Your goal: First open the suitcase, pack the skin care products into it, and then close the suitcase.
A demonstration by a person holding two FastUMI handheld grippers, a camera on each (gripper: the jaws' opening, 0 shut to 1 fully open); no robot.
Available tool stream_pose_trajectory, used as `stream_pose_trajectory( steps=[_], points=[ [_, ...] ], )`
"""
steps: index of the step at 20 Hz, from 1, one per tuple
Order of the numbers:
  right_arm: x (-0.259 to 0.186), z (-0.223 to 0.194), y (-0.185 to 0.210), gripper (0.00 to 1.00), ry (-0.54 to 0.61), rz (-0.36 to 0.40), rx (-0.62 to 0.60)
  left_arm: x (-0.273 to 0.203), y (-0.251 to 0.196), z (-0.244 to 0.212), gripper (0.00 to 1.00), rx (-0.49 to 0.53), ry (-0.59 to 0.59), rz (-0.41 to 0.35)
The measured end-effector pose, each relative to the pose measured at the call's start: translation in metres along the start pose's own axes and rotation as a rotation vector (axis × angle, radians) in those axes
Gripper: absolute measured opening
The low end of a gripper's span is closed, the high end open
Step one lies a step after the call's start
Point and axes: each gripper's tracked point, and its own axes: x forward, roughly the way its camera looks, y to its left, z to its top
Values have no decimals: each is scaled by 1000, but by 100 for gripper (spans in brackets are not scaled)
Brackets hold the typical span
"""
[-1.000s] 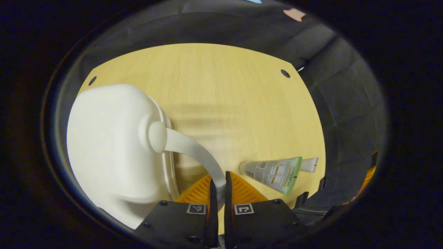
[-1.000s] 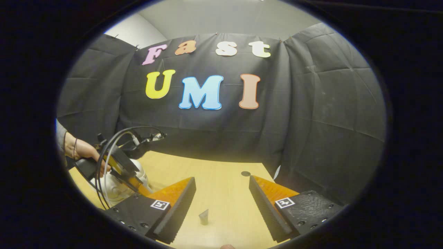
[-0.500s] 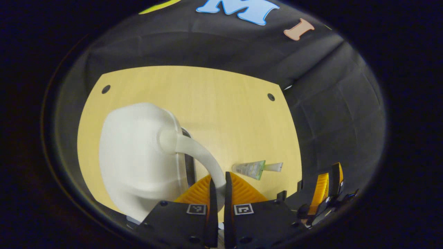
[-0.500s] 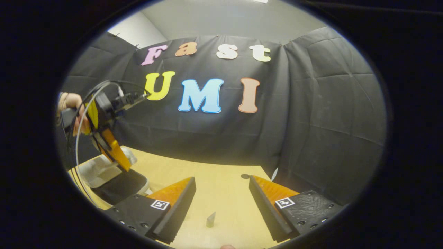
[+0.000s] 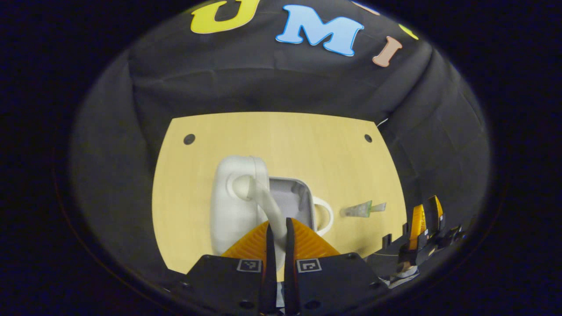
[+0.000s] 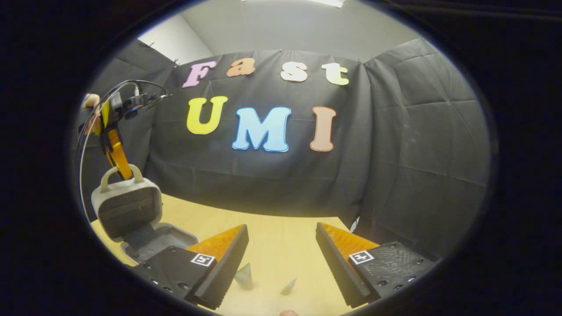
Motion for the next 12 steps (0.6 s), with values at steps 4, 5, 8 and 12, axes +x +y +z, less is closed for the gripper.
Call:
stream_pose_trajectory(
  steps=[4,5,8,12],
  points=[
    [-1,8,17,93,-5,-27,12,-13,92,13,14,65,-38,135],
    [-2,12,22,94,-8,-34,10,-11,115,13,14,76,-44,163],
    [-4,18,33,94,-10,-49,4,-2,185,4,14,83,-37,232],
    [-6,26,38,94,-2,-85,18,28,277,-15,14,65,-8,298]
  ],
)
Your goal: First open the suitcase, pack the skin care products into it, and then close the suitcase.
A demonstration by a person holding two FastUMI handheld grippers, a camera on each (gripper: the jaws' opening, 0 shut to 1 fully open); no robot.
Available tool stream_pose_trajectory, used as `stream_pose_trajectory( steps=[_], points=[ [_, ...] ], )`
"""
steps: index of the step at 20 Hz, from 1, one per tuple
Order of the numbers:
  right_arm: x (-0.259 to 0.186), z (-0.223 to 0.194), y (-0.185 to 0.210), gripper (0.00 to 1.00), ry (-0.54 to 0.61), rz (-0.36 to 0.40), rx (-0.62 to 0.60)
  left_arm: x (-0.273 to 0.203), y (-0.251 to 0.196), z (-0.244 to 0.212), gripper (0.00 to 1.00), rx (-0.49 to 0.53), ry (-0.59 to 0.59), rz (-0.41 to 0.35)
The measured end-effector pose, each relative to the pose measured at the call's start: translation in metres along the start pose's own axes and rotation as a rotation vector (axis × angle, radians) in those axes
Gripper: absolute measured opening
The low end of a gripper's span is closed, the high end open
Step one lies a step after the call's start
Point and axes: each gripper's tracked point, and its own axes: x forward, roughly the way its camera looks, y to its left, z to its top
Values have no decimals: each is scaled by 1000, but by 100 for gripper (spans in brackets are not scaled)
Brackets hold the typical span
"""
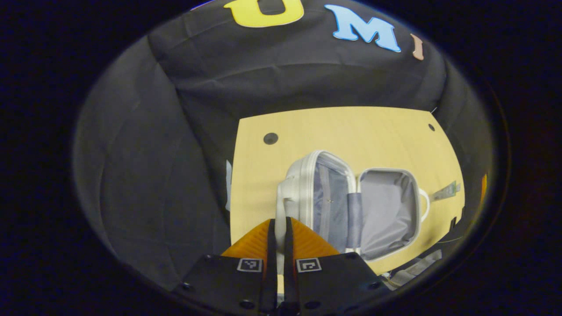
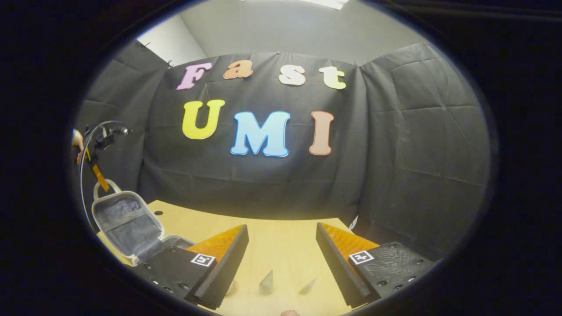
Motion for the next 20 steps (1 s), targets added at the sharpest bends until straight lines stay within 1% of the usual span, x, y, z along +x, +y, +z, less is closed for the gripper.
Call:
stream_pose_trajectory(
  steps=[2,4,7,8,10,13,14,17,18,19,20],
  points=[
    [-1,5,1,94,-1,-22,-11,35,29,-15,14,-12,12,20],
    [-2,7,4,94,8,-29,-22,72,49,-32,14,-31,29,27],
    [-2,8,7,94,30,-34,-40,120,70,-62,14,-56,51,9],
    [-1,8,9,92,34,-36,-40,132,73,-69,14,-64,59,0],
    [-1,8,14,94,43,-35,-31,151,78,-81,14,-86,72,-10],
    [0,8,21,94,50,-31,-31,168,85,-89,14,-144,70,-33],
    [0,9,24,94,48,-26,-34,172,89,-91,14,-154,65,-29],
    [-2,11,27,94,40,-19,-45,171,96,-98,21,-166,64,-8],
    [-2,11,27,94,39,-17,-44,168,96,-98,28,-171,49,-8],
    [-2,11,28,94,38,-13,-41,168,95,-97,29,-178,28,-15],
    [-3,10,27,94,39,-12,-42,163,94,-93,29,-182,10,-12]
  ],
)
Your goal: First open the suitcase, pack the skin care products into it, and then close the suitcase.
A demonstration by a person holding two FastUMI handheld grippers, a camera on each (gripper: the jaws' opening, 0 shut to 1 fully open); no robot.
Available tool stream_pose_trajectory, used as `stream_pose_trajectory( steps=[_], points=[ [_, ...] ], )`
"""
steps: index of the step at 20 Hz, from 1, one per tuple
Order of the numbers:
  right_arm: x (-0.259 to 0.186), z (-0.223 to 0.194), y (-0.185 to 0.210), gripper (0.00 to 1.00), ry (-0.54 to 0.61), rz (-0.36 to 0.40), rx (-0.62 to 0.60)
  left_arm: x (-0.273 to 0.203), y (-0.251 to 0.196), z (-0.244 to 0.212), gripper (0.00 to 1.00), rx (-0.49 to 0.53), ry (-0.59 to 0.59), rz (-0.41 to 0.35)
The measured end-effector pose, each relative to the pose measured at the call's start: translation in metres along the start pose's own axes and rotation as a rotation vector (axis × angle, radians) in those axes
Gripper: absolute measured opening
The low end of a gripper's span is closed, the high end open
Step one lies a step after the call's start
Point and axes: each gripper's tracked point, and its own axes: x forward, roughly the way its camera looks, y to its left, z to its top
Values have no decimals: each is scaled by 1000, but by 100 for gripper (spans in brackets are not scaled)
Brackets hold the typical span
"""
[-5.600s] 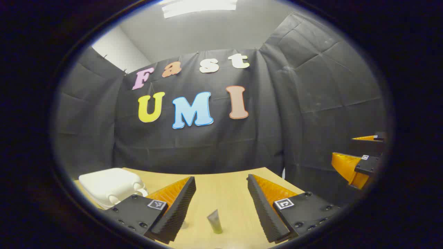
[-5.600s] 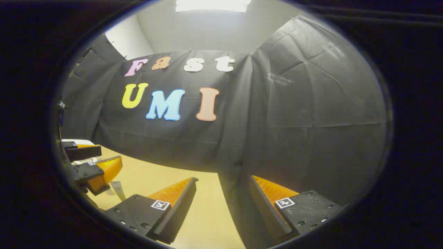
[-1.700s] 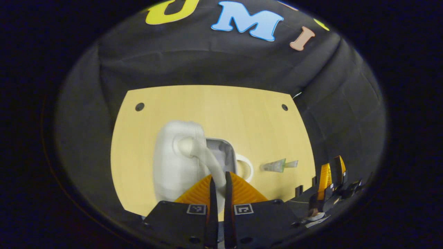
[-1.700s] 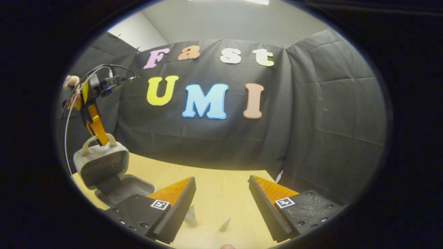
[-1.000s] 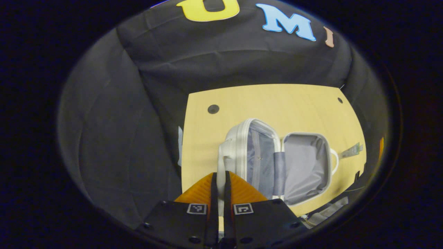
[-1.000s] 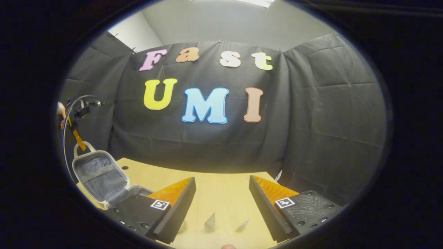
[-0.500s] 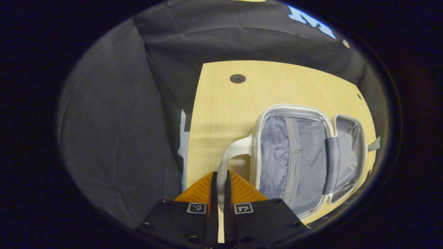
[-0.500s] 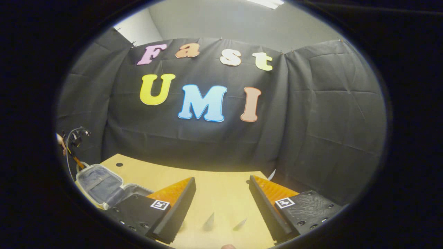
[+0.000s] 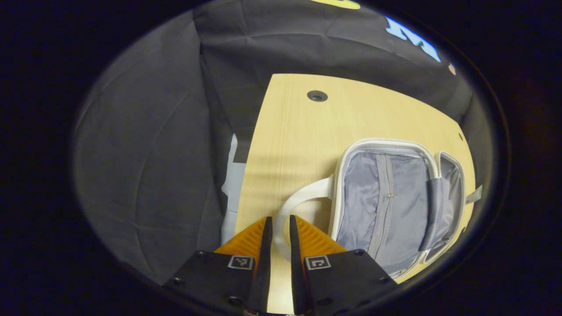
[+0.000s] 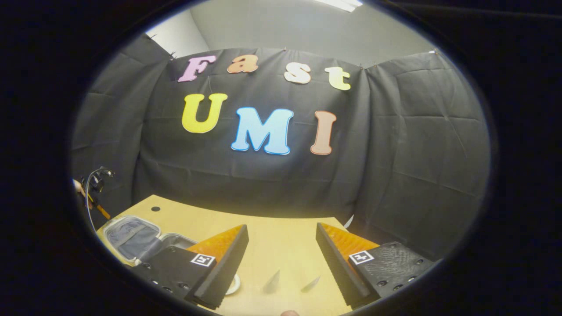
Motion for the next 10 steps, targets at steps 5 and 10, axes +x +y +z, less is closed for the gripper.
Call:
stream_pose_trajectory(
  steps=[5,10],
  points=[
    [-4,-4,-4,95,-12,18,0,-40,-22,27,80,-43,-164,2],
    [-5,-13,-20,95,-11,31,28,-88,-72,63,83,-61,-371,2]
  ],
)
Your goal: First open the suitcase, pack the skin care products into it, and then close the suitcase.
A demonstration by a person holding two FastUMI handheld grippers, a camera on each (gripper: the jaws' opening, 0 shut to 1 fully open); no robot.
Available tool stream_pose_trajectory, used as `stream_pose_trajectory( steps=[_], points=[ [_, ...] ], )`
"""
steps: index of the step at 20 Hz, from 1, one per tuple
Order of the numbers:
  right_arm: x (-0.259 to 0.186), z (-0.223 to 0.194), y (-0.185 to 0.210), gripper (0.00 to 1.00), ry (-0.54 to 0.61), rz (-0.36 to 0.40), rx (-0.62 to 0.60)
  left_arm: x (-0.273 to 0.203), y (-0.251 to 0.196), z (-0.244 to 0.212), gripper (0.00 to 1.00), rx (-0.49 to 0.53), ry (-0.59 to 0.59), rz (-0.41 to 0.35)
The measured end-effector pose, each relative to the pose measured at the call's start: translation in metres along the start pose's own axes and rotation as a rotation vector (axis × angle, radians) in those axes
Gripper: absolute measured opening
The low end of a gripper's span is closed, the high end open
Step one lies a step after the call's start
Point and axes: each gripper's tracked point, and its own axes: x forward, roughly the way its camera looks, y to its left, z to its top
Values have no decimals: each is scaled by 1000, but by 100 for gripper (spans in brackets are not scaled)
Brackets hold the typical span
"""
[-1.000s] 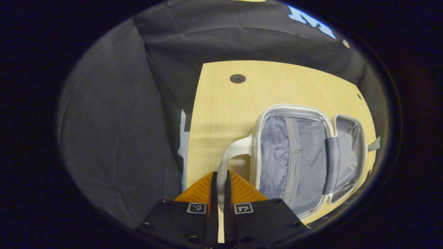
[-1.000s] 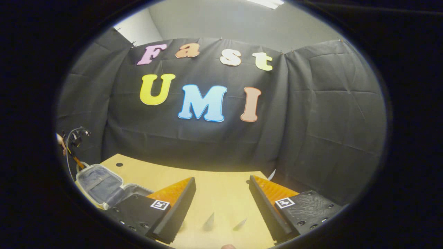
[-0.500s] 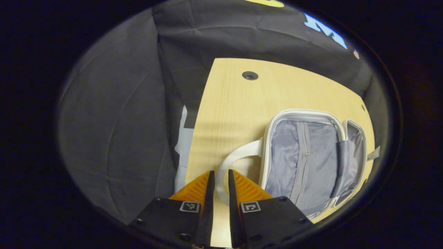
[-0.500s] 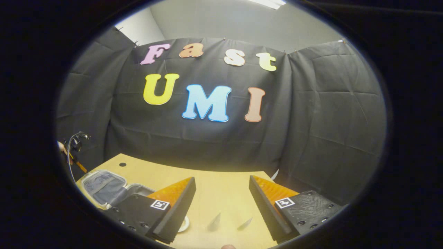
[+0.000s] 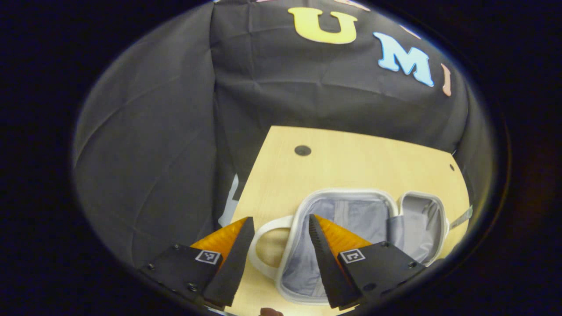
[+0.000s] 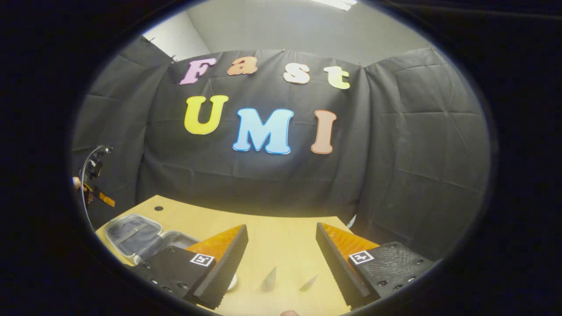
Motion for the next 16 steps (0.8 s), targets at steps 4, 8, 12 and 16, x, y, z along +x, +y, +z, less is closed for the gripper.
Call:
stream_pose_trajectory(
  steps=[4,8,12,16],
  points=[
    [-2,-5,-25,95,0,-19,20,-35,-68,24,83,-11,-117,-39],
    [-5,-11,-54,95,0,-40,27,-46,-144,25,88,3,-186,-65],
    [-8,-20,-79,95,14,-51,27,-60,-241,18,89,39,-256,-148],
    [-11,-28,-103,95,23,-60,32,-78,-336,15,89,113,-335,-243]
  ],
)
